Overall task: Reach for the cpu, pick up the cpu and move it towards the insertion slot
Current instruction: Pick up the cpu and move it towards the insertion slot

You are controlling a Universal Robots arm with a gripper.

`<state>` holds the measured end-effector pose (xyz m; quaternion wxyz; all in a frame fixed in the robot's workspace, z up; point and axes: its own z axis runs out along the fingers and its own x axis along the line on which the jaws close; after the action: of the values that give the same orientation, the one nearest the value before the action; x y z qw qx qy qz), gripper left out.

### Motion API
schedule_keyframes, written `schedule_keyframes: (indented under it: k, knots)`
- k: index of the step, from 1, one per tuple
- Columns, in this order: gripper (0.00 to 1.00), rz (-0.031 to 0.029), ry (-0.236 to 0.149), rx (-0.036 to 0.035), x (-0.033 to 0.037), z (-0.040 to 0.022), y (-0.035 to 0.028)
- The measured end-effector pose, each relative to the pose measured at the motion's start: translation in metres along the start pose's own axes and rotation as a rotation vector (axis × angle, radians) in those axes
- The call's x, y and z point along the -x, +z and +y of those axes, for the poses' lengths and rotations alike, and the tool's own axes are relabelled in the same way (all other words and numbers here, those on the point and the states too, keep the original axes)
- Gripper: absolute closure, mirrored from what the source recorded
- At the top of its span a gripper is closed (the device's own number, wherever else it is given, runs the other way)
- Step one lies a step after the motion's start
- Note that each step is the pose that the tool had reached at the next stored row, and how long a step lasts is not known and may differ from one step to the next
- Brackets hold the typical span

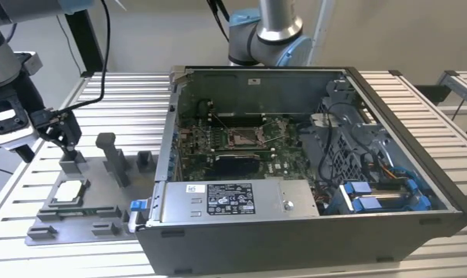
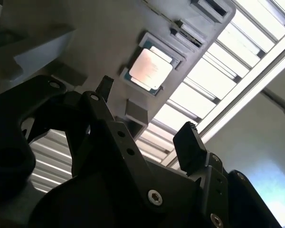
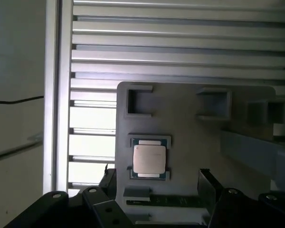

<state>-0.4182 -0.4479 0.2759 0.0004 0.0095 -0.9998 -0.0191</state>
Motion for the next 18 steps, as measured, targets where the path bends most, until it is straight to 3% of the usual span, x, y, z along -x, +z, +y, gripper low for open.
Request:
schedule_keyframes:
  k: [18]
  knots:
    - [0.0, 0.0001, 0.0, 0.0, -0.0015, -0.0045, 0.0267]
